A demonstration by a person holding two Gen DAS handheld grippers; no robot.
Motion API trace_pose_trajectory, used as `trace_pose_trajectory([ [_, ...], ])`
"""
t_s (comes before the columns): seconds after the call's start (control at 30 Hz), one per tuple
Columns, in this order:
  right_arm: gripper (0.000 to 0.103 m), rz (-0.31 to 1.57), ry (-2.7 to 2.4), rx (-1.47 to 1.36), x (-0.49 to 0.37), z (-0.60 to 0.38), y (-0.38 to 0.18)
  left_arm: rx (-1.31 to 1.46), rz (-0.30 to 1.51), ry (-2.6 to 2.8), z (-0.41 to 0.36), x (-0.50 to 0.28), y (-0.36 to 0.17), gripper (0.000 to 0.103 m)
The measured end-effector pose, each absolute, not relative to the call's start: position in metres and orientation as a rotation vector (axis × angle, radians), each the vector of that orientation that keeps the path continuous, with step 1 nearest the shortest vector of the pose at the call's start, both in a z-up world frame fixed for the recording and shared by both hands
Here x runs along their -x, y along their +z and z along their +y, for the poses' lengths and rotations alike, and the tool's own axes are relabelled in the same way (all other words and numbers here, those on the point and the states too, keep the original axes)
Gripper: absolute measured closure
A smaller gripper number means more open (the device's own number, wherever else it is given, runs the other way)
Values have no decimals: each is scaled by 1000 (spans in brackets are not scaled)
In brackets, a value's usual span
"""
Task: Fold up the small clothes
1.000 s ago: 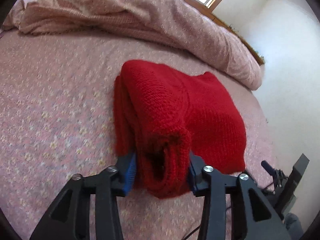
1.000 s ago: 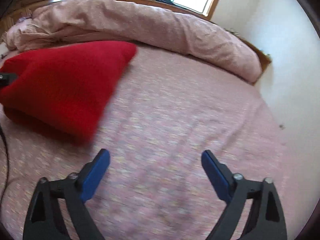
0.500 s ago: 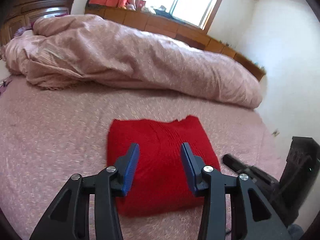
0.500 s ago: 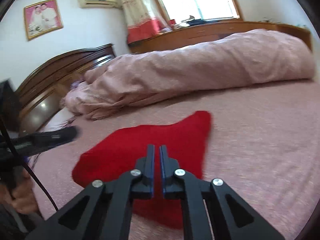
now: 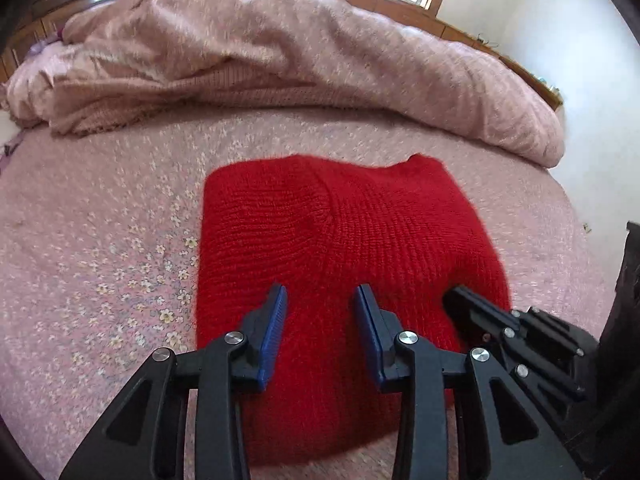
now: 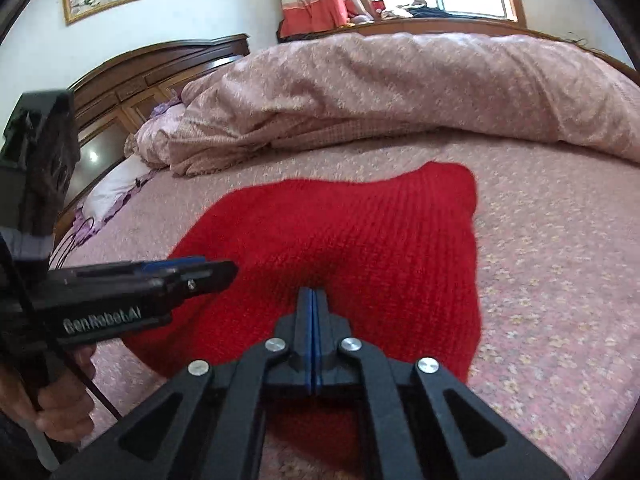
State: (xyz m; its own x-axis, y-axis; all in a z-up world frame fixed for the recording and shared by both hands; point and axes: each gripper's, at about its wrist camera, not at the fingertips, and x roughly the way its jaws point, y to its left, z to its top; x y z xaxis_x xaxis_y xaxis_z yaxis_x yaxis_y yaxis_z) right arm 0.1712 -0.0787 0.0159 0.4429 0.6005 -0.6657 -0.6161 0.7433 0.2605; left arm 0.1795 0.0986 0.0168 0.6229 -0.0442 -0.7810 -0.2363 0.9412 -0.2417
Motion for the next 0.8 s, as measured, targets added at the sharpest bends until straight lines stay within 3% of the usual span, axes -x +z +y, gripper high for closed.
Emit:
trace_pose_trajectory([
  [0.17, 103, 767, 711, 85, -157, -87, 42, 296, 860, 97, 86, -164, 24, 73],
  [0.43, 103, 856, 696, 113, -167, -91, -1, 220, 937, 103, 78, -173, -4, 74],
  [0.8, 103, 884, 705, -3, -168, -100, 14, 298, 907, 105, 100, -164, 16, 74],
])
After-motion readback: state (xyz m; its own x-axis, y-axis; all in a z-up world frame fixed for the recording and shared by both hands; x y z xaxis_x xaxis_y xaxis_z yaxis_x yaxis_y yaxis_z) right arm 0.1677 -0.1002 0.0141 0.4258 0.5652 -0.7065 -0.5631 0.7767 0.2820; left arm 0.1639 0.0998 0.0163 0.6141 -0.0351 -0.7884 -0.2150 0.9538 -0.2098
